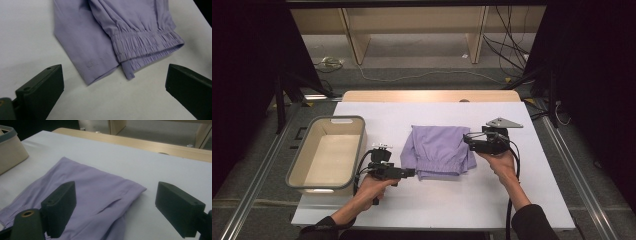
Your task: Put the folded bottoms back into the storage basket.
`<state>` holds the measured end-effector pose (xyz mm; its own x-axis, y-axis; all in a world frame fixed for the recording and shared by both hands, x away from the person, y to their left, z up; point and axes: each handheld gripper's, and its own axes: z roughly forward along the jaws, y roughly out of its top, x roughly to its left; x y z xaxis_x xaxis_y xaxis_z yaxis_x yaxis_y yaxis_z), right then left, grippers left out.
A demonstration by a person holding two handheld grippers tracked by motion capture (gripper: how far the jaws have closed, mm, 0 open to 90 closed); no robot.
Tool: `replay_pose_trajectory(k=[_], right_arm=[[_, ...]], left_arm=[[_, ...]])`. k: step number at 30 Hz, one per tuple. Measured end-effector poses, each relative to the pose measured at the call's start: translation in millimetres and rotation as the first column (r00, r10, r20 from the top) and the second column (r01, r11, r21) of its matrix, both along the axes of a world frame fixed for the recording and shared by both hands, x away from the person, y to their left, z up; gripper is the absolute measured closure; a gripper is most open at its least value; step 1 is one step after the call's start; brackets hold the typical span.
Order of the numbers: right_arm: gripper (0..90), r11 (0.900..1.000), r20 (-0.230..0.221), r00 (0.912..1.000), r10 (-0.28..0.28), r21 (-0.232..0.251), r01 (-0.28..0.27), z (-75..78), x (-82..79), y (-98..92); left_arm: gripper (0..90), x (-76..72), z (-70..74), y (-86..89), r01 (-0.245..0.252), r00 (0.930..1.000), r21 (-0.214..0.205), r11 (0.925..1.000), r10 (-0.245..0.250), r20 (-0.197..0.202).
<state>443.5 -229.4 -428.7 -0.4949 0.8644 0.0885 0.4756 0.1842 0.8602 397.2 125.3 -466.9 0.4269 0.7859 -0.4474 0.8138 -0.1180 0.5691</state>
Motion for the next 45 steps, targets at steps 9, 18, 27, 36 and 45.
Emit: replay_pose_trajectory(k=[9,18,27,36,45], right_arm=[[18.0,0.9997,-0.033,0.9993,-0.017,-0.016,0.016,-7.7,16.3,-0.3],[18.0,0.9985,-0.065,0.9975,-0.029,-0.047,0.026,-14.1,27.0,1.0],[18.0,0.9973,-0.072,0.9963,-0.047,-0.06,0.043,-18.2,32.7,-2.0],[18.1,0.9968,-0.077,0.9959,-0.048,-0.068,0.043,-19.9,34.8,-2.0],[18.2,0.9963,-0.081,0.9959,-0.04,-0.08,0.033,-21.7,36.7,1.8]], left_arm=[[1.6,17.1,-5.9,-3.6,-0.042,0.9986,0.016,0.999,0.042,-0.033],[1.6,21.7,-10.5,-11.6,-0.051,0.9977,0.05,0.9974,0.053,-0.043],[1.4,22.3,-16.2,-23.8,-0.048,0.9982,0.107,0.993,0.052,-0.03],[1.1,22.6,-16.5,-38.3,-0.038,0.9987,0.099,0.9943,0.041,-0.03],[9.9,25.2,-15.5,-45.4,-0.035,0.9992,0.094,0.9949,0.037,-0.016]])
